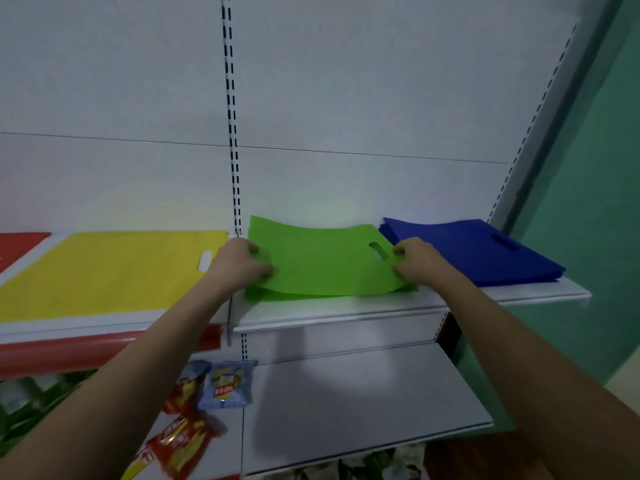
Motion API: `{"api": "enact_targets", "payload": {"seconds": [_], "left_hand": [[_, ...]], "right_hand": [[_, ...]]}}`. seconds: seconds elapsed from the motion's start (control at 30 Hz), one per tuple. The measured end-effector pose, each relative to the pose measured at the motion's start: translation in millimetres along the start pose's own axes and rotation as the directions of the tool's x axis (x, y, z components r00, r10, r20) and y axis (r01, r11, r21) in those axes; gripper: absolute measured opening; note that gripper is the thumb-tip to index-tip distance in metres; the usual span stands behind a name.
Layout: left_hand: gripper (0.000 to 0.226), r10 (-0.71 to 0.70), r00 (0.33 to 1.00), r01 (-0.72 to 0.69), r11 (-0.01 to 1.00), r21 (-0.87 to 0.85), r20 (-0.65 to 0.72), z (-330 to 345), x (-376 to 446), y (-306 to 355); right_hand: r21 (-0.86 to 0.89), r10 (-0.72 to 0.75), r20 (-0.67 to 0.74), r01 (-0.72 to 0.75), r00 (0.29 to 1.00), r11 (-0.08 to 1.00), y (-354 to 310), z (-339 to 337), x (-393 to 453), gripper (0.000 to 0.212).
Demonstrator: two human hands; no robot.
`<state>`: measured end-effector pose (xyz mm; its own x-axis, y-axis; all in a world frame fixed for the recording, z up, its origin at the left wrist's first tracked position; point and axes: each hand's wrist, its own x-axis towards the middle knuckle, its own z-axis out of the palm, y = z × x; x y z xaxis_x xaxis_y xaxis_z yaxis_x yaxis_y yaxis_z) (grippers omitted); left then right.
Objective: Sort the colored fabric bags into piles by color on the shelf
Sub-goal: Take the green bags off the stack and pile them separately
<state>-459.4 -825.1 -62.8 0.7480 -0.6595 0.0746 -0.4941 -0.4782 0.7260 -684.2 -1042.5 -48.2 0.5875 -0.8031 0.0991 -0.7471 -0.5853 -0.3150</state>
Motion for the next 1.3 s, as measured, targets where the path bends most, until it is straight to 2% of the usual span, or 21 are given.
{"api": "enact_targets", "payload": {"seconds": [0.1, 0.17, 0.27, 0.37, 0.43, 0.53, 0.6, 0.67, 0.73, 0.83, 0.97, 1.13, 1.3], "left_hand": [[0.039, 0.003, 0.999, -0.010, 0.987, 0.158, 0.044, 6, 16, -1], [0.028, -0.009, 0.998, -0.008, 0.964, 0.267, 0.064, 9, 20, -4], [0.046, -0.014, 0.998, -0.011, 0.920, 0.392, 0.062, 11, 20, -2], [0.054, -0.035, 0.998, 0.007, 0.882, 0.470, 0.050, 11, 18, -1], [0.056, -0.046, 0.999, 0.029, 0.894, 0.448, 0.027, 13, 12, 0], [0.053, -0.034, 0.998, 0.049, 0.911, 0.410, -0.044, 13, 1, 2], [0.050, -0.048, 0.996, 0.077, 0.908, 0.411, -0.081, 12, -7, 5], [0.045, -0.061, 0.994, 0.096, 0.895, 0.435, -0.094, 9, -18, 9], [0.035, -0.051, 0.990, 0.106, 0.882, 0.459, -0.130, 8, -33, 12], [0.023, -0.019, 0.978, 0.119, 0.870, 0.478, -0.208, 4, -67, 13], [0.017, -0.020, 0.951, 0.164, 0.878, 0.450, -0.308, -17, -121, 12], [0.016, -0.165, 0.916, 0.312, 0.866, 0.392, -0.364, -67, -201, -9], [0.025, -0.286, 0.826, 0.489, 0.792, 0.365, -0.486, -120, -279, -50]], "right_hand": [[-0.149, -0.017, 0.105, 0.033, 0.994, 0.988, 2, -1, 15, 0.028], [-0.180, -0.011, 0.148, 0.038, 0.989, 0.983, 4, -1, 22, 0.033], [-0.216, -0.045, 0.175, 0.083, 0.984, 0.973, 8, 4, 31, 0.034], [-0.231, -0.086, 0.185, 0.128, 0.979, 0.964, 11, 7, 38, 0.035], [-0.218, -0.136, 0.115, 0.159, 0.984, 0.963, 11, 5, 39, 0.036], [-0.113, -0.219, -0.044, 0.213, 0.975, 0.970, 5, -4, 38, 0.028], [0.014, -0.253, -0.092, 0.256, 0.963, 0.967, -5, -14, 30, 0.021], [0.103, -0.298, -0.076, 0.305, 0.952, 0.947, -16, -18, 18, 0.016], [0.202, -0.354, 0.000, 0.347, 0.935, 0.916, -28, -16, 2, 0.015], [0.269, -0.471, 0.102, 0.432, 0.876, 0.861, -53, -4, -24, 0.018], [0.372, -0.622, 0.183, 0.532, 0.762, 0.761, -98, 24, -63, 0.023], [0.509, -0.784, 0.213, 0.619, 0.583, 0.598, -165, 45, -130, 0.032], [0.549, -0.872, 0.259, 0.679, 0.416, 0.487, -234, 53, -197, 0.033]]}}
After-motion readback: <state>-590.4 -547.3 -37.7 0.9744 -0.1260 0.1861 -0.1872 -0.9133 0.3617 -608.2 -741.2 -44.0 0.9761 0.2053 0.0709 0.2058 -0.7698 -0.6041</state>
